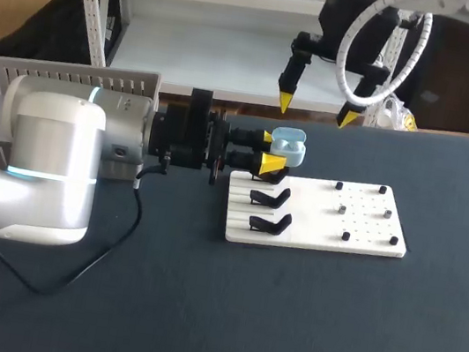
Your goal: Pick up each earbud case from the left stands, insert the matching earbuds, close the lid, and place the case in the box.
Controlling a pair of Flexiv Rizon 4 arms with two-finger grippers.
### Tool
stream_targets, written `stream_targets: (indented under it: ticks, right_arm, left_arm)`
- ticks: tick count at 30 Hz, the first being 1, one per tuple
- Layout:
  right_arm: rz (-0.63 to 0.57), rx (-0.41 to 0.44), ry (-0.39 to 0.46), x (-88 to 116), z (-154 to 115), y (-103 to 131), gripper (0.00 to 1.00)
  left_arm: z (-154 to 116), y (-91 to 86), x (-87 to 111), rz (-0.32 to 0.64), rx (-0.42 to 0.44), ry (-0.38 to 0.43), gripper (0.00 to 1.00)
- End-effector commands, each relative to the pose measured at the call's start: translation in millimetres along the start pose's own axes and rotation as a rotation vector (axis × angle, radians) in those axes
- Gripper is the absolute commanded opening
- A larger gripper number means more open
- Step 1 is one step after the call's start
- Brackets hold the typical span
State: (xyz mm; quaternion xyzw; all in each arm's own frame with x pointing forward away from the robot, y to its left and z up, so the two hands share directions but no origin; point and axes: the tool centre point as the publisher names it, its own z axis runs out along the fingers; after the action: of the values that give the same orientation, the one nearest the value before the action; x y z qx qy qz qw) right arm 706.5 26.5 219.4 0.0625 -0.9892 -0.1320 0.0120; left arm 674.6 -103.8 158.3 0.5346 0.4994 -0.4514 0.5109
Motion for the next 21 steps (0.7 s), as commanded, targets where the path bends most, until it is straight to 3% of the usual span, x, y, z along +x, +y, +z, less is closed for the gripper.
stream_targets:
  ticks: [1, 8, 21]
  right_arm:
    - [0.018, -0.008, 0.017, -11, 7, -7, 1.0]
    - [0.034, -0.004, 0.043, -10, 17, -15, 1.0]
    - [0.011, 0.002, 0.088, 20, 19, -21, 1.0]
  left_arm:
    - [0, -1.2, 0.8, 0.002, -0.006, -0.003, 0.0]
    - [0, -1.2, 0.8, 0.002, -0.006, -0.003, 0.0]
    - [0, -1.2, 0.8, 0.002, -0.006, -0.003, 0.0]
